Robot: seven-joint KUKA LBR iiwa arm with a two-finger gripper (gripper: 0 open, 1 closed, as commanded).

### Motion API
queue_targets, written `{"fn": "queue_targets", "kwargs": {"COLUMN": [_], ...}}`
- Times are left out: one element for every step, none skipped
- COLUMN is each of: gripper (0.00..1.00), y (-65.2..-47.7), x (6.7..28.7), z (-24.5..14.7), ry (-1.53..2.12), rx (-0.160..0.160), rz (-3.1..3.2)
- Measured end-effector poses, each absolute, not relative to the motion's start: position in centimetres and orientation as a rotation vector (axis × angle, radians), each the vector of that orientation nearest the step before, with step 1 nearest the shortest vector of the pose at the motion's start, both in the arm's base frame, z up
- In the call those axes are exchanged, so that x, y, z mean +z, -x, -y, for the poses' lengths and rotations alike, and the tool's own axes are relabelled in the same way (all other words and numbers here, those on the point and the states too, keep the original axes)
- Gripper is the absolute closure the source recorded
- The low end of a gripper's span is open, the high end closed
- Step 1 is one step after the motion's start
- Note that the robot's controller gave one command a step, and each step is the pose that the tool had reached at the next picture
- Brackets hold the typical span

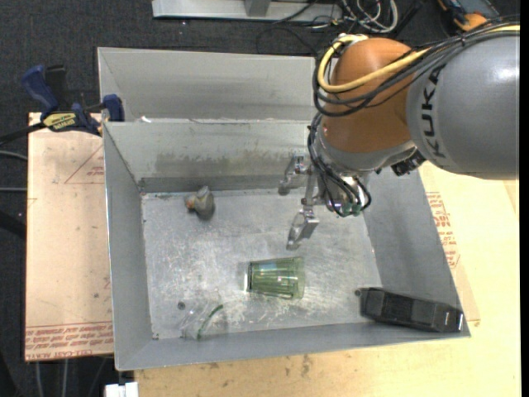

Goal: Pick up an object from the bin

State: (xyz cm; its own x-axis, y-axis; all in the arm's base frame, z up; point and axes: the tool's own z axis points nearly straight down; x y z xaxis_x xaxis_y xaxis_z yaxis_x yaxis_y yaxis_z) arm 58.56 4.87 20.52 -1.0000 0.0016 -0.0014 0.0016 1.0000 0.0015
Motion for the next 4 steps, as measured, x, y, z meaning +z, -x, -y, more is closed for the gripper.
{"fn": "queue_targets", "kwargs": {"gripper": [0.00, 0.00, 0.00, 0.00], "y": [-58.6, -57.0, -55.9, -55.9], "x": [20.5, 17.8, 12.3, 10.8], "z": [-4.9, -6.1, -5.4, -4.8], "ry": [-0.002, 0.244, 0.537, 0.512], "rx": [0.002, -0.001, 0.009, 0.003], "rz": [-3.140, -3.121, -3.105, -3.097]}}
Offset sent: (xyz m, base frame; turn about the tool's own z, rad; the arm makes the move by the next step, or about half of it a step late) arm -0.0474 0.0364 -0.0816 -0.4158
